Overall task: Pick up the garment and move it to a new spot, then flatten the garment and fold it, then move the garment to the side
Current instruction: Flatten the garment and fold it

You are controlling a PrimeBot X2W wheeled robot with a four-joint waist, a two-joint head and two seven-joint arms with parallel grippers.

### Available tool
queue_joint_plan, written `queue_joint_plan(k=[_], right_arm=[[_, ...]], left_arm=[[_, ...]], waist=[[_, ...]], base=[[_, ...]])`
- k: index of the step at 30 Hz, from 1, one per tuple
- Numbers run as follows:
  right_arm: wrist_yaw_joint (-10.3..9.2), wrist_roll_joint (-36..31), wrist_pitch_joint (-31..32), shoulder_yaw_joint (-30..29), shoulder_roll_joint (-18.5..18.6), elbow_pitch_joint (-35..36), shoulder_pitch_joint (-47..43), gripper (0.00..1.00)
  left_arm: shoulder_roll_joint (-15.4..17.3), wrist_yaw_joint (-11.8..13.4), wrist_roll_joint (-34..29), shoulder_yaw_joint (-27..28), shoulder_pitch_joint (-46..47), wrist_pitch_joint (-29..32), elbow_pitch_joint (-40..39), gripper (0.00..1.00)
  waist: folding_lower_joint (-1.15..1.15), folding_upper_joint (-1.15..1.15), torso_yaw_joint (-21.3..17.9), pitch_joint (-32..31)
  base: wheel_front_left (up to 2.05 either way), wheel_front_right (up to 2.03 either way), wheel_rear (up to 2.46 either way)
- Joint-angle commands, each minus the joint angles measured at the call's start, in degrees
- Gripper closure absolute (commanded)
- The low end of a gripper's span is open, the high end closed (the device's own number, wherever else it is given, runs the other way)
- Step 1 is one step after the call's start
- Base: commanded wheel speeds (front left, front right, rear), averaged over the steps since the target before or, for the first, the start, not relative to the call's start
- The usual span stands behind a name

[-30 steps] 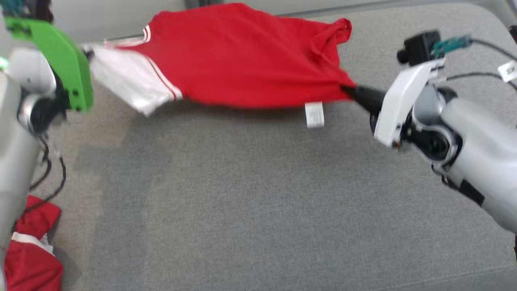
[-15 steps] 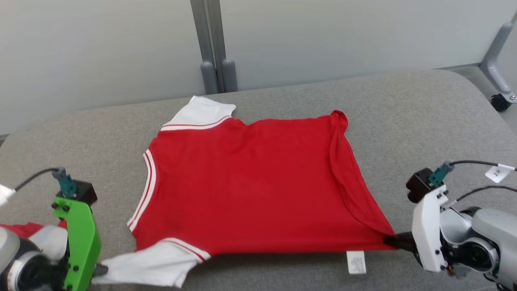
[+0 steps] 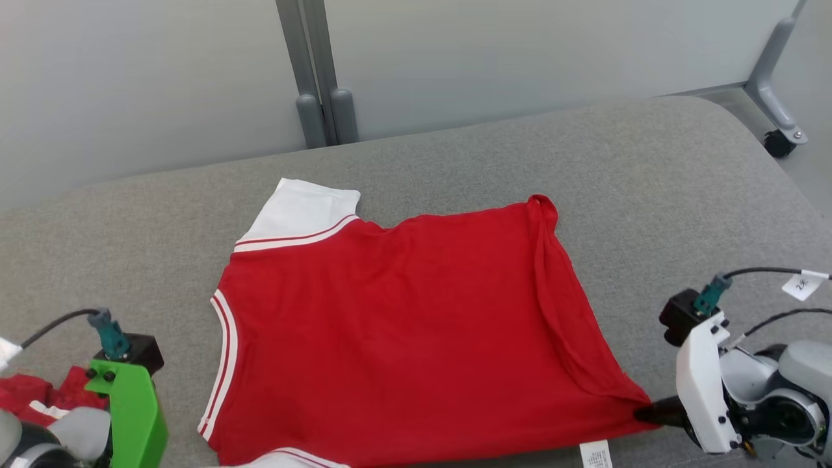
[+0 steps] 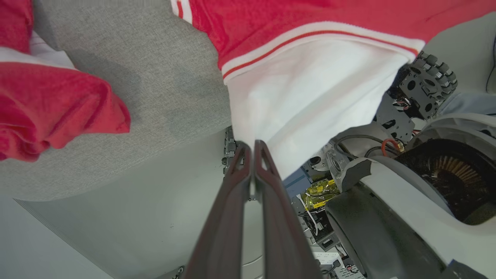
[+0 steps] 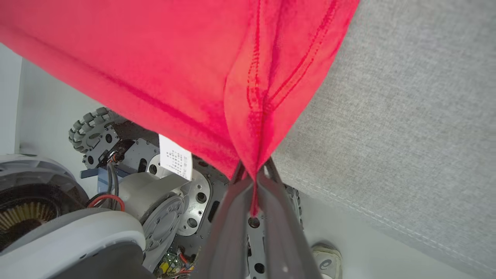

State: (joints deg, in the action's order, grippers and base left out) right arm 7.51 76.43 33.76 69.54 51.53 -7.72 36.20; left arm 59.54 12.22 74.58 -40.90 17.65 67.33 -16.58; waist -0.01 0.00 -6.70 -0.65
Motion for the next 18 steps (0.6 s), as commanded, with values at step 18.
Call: queue_joint_plan(k=[18], right_arm=[[-0.04, 1.69, 6.12, -9.09, -13.86, -14.79, 13.16, 1.0]], left_arm=[[-11.73, -0.03, -6.12, 0.07, 21.58, 5.42, 21.6, 1.0]], waist=[[0.01, 0.0, -4.52, 13.26]], base=[[0.0, 0.0, 0.0]])
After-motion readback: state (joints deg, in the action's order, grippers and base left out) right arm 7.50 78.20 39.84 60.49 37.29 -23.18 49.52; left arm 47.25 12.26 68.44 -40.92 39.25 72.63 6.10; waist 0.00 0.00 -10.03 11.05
